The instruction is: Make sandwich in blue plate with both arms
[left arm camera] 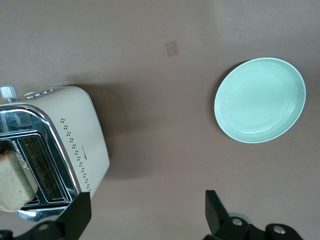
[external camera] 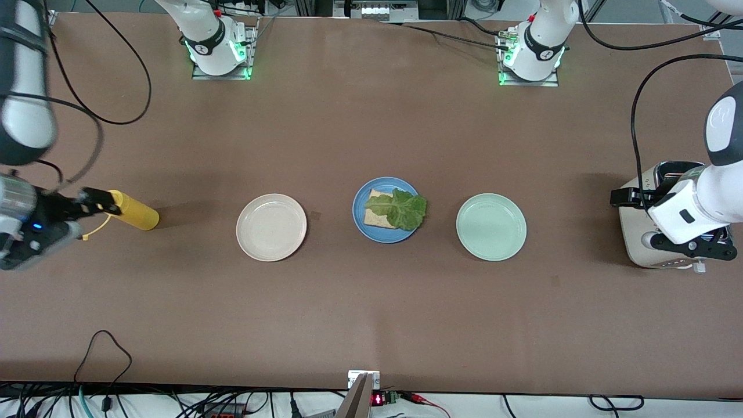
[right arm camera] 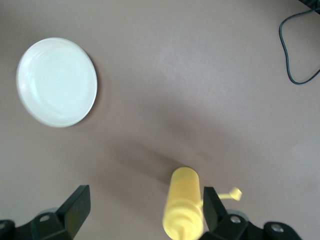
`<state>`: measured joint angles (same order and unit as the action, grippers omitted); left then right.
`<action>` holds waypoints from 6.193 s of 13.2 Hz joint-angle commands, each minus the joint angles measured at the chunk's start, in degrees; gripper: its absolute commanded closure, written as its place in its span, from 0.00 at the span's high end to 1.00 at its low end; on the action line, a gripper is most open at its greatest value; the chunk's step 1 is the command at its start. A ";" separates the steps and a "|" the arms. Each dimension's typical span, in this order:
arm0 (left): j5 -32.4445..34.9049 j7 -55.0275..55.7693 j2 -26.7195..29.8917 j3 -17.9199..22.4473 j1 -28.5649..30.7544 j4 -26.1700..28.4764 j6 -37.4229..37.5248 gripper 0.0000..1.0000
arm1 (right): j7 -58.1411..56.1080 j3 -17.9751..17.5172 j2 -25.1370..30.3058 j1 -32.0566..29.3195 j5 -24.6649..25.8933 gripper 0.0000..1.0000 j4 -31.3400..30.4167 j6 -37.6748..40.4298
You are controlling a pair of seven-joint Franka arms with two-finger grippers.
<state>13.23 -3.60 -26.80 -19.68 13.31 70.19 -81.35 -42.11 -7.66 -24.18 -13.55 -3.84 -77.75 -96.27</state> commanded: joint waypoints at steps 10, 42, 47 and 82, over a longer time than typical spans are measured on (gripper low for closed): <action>-7.87 0.70 0.43 -0.36 3.56 -1.02 -4.78 1.00 | -60.26 -1.13 -3.84 -29.32 -35.87 1.00 -13.22 6.86; -4.79 0.08 0.78 -0.63 2.16 0.21 -9.09 1.00 | -88.76 -1.31 -28.03 -29.61 -54.61 0.86 -12.95 8.29; -4.79 0.08 0.78 -0.63 2.24 0.21 -8.56 1.00 | -88.76 -1.31 -27.77 -28.99 -54.79 0.18 -12.87 7.50; -4.62 0.52 0.87 -0.28 2.86 0.21 -4.78 1.00 | -0.17 4.30 -24.15 50.44 30.11 0.00 10.60 -21.24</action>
<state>7.18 -3.00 -26.73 -19.96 16.12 70.18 -86.77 -43.57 -6.43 -45.63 33.07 25.03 -71.27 -118.74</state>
